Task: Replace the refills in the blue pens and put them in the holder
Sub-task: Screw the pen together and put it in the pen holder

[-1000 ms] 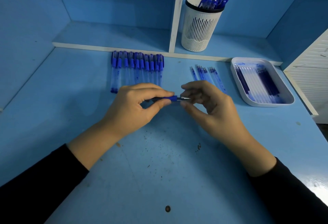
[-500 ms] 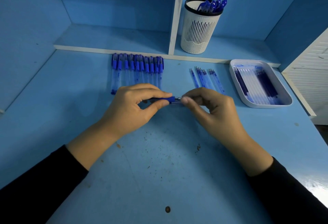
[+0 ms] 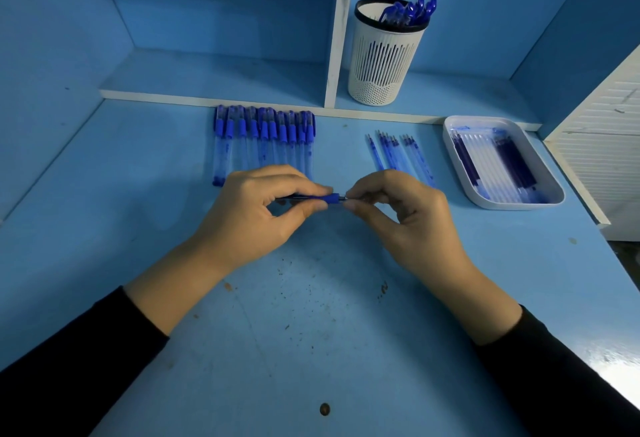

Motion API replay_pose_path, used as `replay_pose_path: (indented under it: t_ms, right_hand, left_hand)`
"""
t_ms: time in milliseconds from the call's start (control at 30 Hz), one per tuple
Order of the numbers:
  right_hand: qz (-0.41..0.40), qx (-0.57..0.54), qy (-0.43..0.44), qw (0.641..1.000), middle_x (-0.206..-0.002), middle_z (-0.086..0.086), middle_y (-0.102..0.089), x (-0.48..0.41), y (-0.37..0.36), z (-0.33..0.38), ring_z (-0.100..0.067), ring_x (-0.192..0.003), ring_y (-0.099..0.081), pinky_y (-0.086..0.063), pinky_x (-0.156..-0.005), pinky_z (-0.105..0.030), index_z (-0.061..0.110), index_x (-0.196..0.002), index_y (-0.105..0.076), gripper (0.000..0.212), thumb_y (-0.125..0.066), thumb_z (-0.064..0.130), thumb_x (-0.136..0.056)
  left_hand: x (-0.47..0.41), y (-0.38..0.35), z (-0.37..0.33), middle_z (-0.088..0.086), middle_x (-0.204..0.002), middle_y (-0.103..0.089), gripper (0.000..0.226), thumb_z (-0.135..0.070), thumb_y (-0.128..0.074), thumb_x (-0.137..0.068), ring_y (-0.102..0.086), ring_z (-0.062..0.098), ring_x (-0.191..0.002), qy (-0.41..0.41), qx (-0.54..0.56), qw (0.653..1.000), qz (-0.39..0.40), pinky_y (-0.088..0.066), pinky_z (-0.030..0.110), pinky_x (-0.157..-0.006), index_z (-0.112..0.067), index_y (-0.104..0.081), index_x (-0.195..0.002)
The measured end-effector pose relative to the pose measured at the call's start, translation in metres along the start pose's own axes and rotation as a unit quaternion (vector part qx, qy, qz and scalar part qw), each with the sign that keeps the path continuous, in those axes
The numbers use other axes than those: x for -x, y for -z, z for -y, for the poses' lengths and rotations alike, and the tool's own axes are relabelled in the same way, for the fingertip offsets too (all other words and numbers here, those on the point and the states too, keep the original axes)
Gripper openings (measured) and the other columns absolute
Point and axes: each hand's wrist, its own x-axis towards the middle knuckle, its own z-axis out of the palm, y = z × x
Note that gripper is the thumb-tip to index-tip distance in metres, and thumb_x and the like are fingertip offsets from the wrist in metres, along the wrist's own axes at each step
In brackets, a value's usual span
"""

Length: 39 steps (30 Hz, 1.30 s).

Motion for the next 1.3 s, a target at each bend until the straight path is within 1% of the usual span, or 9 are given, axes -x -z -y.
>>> replay_pose_path:
  t_ms: [100, 267, 433, 500, 633, 867, 1033, 1167, 1300]
  right_hand:
    - [-0.029, -0.021, -0.053, 0.998, -0.076, 0.013, -0.069, 0.002, -0.003, 0.002, -0.008, -0.072, -0.065, -0.048, -0.073, -0.016, 0.024, -0.081, -0.07, 0.018, -0.075, 0.006, -0.081]
    - [-0.03, -0.105, -0.137, 0.984, -0.062, 0.011, -0.067, 0.0, -0.006, 0.007, 0.0, -0.054, -0.056, -0.042, -0.057, -0.01, 0.012, -0.077, -0.071, 0.009, -0.074, 0.004, -0.081]
    - [-0.036, -0.146, -0.173, 0.973, -0.078, 0.003, -0.075, -0.007, 0.003, 0.007, -0.008, -0.072, -0.069, -0.053, -0.074, -0.017, 0.013, -0.09, -0.075, 0.008, -0.07, 0.009, -0.085]
    - [-0.047, -0.074, -0.158, 0.984, -0.082, 0.004, -0.076, -0.008, 0.009, 0.001, -0.008, -0.077, -0.07, -0.052, -0.076, -0.017, 0.014, -0.094, -0.076, 0.009, -0.07, 0.012, -0.086]
    - [-0.01, 0.128, -0.079, 0.989, -0.089, 0.014, -0.071, -0.005, 0.011, -0.01, 0.009, -0.085, -0.062, -0.041, -0.078, -0.003, 0.018, -0.098, -0.076, 0.014, -0.074, 0.016, -0.085]
    - [0.061, 0.16, 0.005, 0.985, -0.092, 0.004, -0.071, -0.008, -0.003, -0.017, 0.004, -0.081, -0.056, -0.042, -0.077, -0.007, 0.013, -0.097, -0.074, 0.013, -0.07, 0.006, -0.086]
    - [0.023, 0.059, -0.087, 0.994, -0.08, 0.0, -0.068, -0.007, 0.002, -0.014, -0.015, -0.076, -0.061, -0.049, -0.073, -0.023, 0.017, -0.093, -0.072, 0.009, -0.068, 0.01, -0.088]
    - [-0.001, -0.039, -0.145, 0.989, -0.077, 0.003, -0.07, -0.009, 0.009, -0.01, -0.003, -0.06, -0.054, -0.039, -0.058, -0.011, 0.013, -0.093, -0.072, 0.008, -0.065, 0.01, -0.091]
    - [-0.004, -0.065, -0.144, 0.987, -0.08, -0.005, -0.071, -0.01, 0.009, -0.008, -0.008, -0.063, -0.054, -0.04, -0.058, -0.014, 0.013, -0.092, -0.072, 0.009, -0.064, 0.01, -0.092]
  left_hand:
    - [0.001, 0.0, 0.0, -0.001, -0.086, -0.072, 0.013, -0.01, -0.077, -0.084, -0.065, 0.007, -0.076, -0.035, -0.023, 0.999, 0.004, -0.055, 0.022, -0.071, -0.008, -0.077, -0.096]
    - [0.002, -0.001, 0.004, 0.0, -0.087, -0.072, 0.012, -0.012, -0.075, -0.087, -0.068, 0.013, -0.077, -0.054, -0.052, 0.997, 0.009, -0.055, 0.029, -0.071, -0.008, -0.078, -0.098]
    - [-0.002, 0.003, 0.004, -0.004, -0.089, -0.071, 0.014, -0.012, -0.076, -0.085, -0.067, 0.005, -0.081, 0.03, -0.002, 1.0, -0.006, -0.055, 0.023, -0.078, -0.009, -0.076, -0.099]
    - [-0.002, 0.006, 0.006, -0.005, -0.091, -0.072, 0.014, -0.012, -0.076, -0.085, -0.068, 0.006, -0.083, 0.065, 0.005, 0.998, -0.023, -0.056, 0.025, -0.08, -0.011, -0.076, -0.099]
    - [-0.002, 0.009, 0.009, -0.007, -0.092, -0.073, 0.016, -0.013, -0.076, -0.085, -0.069, 0.006, -0.085, 0.117, -0.003, 0.992, -0.04, -0.056, 0.027, -0.083, -0.014, -0.077, -0.101]
    - [-0.002, 0.009, 0.012, -0.009, -0.093, -0.073, 0.016, -0.014, -0.076, -0.085, -0.069, 0.006, -0.084, 0.156, -0.003, 0.987, -0.038, -0.056, 0.025, -0.082, -0.018, -0.077, -0.1]
    - [-0.002, 0.009, 0.012, -0.009, -0.094, -0.073, 0.016, -0.013, -0.076, -0.085, -0.068, 0.007, -0.087, 0.154, 0.003, 0.988, -0.024, -0.055, 0.023, -0.082, -0.017, -0.077, -0.1]
    - [-0.001, 0.009, 0.011, -0.008, -0.091, -0.072, 0.016, -0.012, -0.076, -0.084, -0.066, 0.007, -0.086, 0.145, 0.004, 0.989, -0.012, -0.054, 0.021, -0.08, -0.016, -0.077, -0.099]
    - [-0.001, 0.007, 0.011, -0.008, -0.091, -0.072, 0.017, -0.01, -0.077, -0.083, -0.067, 0.008, -0.083, 0.13, 0.018, 0.991, 0.006, -0.054, 0.025, -0.077, -0.016, -0.078, -0.099]
